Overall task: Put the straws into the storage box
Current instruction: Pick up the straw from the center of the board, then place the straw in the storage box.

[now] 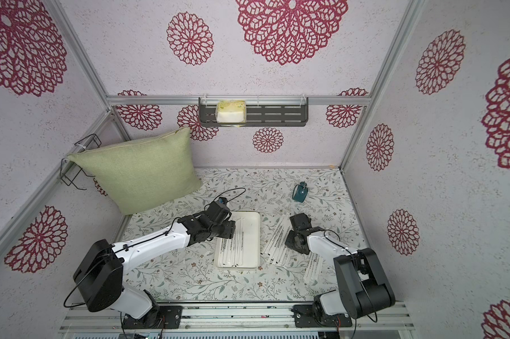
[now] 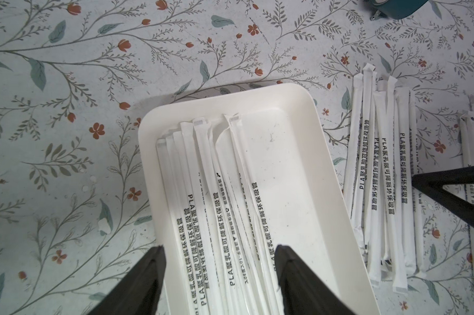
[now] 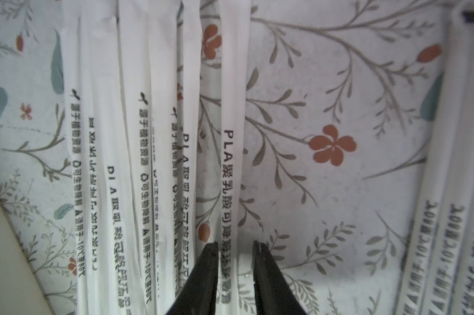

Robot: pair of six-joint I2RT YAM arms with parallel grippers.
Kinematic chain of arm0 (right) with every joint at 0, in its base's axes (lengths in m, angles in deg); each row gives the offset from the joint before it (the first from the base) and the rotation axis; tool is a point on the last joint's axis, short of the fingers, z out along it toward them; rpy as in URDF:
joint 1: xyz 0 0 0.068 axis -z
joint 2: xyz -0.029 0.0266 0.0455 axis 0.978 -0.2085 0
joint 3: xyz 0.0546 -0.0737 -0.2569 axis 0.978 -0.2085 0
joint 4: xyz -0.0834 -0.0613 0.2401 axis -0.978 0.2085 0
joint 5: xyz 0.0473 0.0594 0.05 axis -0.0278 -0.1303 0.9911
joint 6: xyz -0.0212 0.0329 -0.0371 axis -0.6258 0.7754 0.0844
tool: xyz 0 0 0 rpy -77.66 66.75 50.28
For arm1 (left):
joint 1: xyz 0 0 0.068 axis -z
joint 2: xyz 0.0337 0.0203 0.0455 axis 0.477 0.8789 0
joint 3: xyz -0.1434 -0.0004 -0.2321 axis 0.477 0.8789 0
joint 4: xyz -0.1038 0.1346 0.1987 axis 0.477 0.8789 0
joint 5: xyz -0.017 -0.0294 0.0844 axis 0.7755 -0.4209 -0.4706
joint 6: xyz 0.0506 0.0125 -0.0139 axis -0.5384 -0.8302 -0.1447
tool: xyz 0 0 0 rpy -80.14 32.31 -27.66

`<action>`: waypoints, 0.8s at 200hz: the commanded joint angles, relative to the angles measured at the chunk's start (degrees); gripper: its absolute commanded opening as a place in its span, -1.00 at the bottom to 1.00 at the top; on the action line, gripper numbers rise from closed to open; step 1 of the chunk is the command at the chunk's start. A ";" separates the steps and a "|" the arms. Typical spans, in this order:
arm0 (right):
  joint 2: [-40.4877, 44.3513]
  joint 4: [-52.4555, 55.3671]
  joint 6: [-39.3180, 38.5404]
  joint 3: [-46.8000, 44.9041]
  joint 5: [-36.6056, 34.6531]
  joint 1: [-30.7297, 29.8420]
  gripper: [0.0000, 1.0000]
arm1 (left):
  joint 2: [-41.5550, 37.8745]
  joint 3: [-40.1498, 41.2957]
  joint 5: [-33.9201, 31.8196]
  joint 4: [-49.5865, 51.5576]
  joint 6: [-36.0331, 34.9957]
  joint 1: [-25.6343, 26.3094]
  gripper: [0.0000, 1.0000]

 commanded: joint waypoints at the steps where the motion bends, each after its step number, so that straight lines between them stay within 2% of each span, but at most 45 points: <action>1: 0.12 1.58 -0.55 -1.08 -3.24 0.05 -0.66 | -1.57 1.14 -0.35 -1.61 1.06 -1.26 0.38; 27: 6.25 7.29 -0.86 1.93 -4.05 -0.84 -0.78 | -5.18 5.07 2.70 -3.19 3.47 -5.40 0.36; 44: 7.04 11.78 -0.07 7.54 -5.43 -5.57 -0.79 | -7.56 7.61 5.60 -4.28 5.24 -8.96 0.34; 65: 2.95 14.25 3.66 15.69 -7.43 -15.59 -0.79 | -10.37 10.19 6.97 -5.34 7.76 -12.17 0.34; 83: -3.26 11.42 7.14 22.15 -5.89 -24.35 -0.78 | -11.87 11.44 6.80 -5.51 10.80 -13.96 0.32; 97: -8.70 8.04 8.53 25.81 -5.22 -28.57 -0.78 | -12.05 11.93 6.96 -5.53 11.86 -14.43 0.32; 123: -15.76 3.20 9.37 28.15 -3.30 -30.43 -0.78 | -12.06 12.54 7.73 -5.38 12.44 -14.48 0.31; 160: -18.90 1.16 9.46 26.58 -1.39 -30.46 -0.78 | -12.72 14.05 7.66 -5.92 12.08 -14.48 0.31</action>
